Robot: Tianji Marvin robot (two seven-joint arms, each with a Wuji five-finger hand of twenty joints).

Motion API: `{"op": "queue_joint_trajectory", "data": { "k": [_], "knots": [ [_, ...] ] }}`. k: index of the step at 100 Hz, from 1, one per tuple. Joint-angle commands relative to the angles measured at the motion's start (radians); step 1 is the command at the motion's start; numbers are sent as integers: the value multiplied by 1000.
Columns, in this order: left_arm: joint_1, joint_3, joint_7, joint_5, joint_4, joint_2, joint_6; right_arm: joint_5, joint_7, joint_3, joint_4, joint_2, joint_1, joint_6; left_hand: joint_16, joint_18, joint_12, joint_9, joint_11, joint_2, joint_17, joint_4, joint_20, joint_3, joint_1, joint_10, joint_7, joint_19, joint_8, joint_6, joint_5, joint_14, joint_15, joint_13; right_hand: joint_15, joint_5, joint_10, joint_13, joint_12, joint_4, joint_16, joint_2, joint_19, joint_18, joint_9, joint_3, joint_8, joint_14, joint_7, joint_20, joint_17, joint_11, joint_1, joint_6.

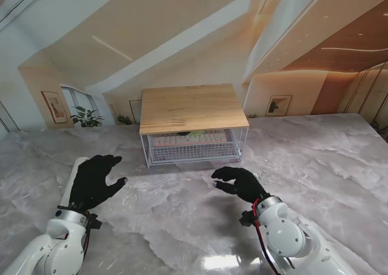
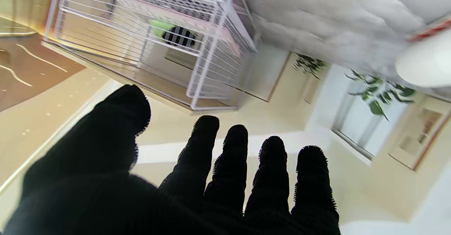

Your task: Unroll the mouse pad and set up the keyboard and mouse from the tabletop organizer

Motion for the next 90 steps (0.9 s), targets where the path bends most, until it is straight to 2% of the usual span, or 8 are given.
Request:
{"op": "queue_joint_trajectory", "data": {
  "k": [1, 20, 41, 60, 90],
  "knots": [
    [14, -17, 18, 13, -1, 6, 19, 1, 19, -9, 3, -4, 3, -5, -2, -35, 2, -50, -5, -21, -8, 19, -11, 21, -17, -19, -3, -24, 0, 6, -32, -7, -23, -46, -13, -37, -33, -43, -7, 17, -11, 19, -10, -14, -32, -16, -10, -26, -14, -14, -11, -7, -30, -13],
    [30, -45, 47, 101, 3, 11, 146, 8, 23, -23, 13, -5, 16, -2, -4, -44, 2, -84, -3, -52, -8, 15, -14, 31, -33, -12, -9, -68, -3, 21, -68, 2, -61, -53, -12, -37, -33, -44, -7, 17, -11, 19, -11, -15, -33, -15, -10, -27, -14, -14, -12, -6, -30, -13],
    [36, -60, 20, 156, 22, 18, 264, 11, 22, -35, 17, -6, 21, 4, 6, -43, -2, -111, -8, -72, -4, 15, -1, 35, -53, 0, -27, -78, -13, 37, -93, 20, -76, -56, -12, -38, -32, -44, -7, 17, -11, 17, -11, -14, -34, -15, -10, -26, -13, -13, -12, -5, -30, -13],
    [50, -72, -10, 180, 37, 22, 330, 10, 28, -37, 13, -5, 21, 11, 21, -28, -9, -112, -15, -94, 1, 11, 20, 30, -69, 20, -42, -60, -23, 57, -94, 44, -68, -53, -12, -38, -34, -45, -7, 17, -11, 18, -11, -15, -35, -15, -10, -26, -13, -13, -12, -5, -31, -13],
    [63, -86, -118, 218, 35, 35, 408, 13, 31, -45, 17, -5, 26, 15, 50, -11, -19, -77, -18, -122, -4, -15, 40, -11, -66, 75, -33, 72, -23, 111, -54, 99, 32, -48, -12, -37, -33, -44, -7, 17, -11, 18, -12, -15, -34, -15, -10, -26, -12, -13, -12, -5, -31, -13]
  ]
}}
